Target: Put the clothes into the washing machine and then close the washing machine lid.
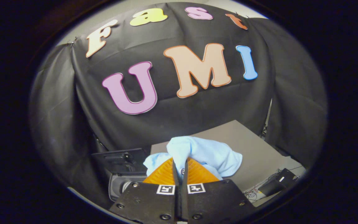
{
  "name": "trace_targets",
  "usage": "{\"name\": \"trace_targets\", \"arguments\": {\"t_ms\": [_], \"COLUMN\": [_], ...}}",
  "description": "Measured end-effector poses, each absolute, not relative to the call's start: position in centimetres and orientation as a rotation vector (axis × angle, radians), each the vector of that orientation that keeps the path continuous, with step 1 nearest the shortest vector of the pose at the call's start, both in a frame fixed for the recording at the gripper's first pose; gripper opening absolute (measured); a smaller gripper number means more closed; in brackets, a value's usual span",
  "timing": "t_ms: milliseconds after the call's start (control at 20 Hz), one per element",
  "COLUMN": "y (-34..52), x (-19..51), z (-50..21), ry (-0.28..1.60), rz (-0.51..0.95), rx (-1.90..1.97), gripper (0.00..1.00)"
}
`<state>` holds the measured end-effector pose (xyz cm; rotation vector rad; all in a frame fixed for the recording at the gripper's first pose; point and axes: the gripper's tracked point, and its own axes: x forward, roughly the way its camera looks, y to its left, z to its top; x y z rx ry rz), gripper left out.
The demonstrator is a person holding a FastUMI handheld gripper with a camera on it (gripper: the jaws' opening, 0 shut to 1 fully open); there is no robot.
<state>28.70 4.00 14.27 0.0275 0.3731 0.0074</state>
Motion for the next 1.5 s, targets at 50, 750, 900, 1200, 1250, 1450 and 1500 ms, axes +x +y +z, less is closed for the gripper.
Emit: {"name": "trace_targets", "arguments": {"t_ms": [50, 750, 900, 1200, 1250, 1450, 1500], "y": [5.0, 23.7, 26.5, 30.5, 30.5, 32.0, 32.0], "x": [28.4, 28.4, 28.8, 30.5, 31.2, 31.9, 32.3], "z": [14.8, 10.1, 6.1, -2.0, -3.4, -9.4, -10.9], "ry": [0.363, 0.348, 0.379, 0.475, 0.491, 0.582, 0.595], "rz": [0.013, 0.251, 0.281, 0.336, 0.334, 0.345, 0.336], "rx": [0.016, -0.145, -0.229, -0.240, -0.237, -0.151, -0.160], "gripper": [0.01, 0.01, 0.01, 0.01, 0.01, 0.00, 0.01]}}
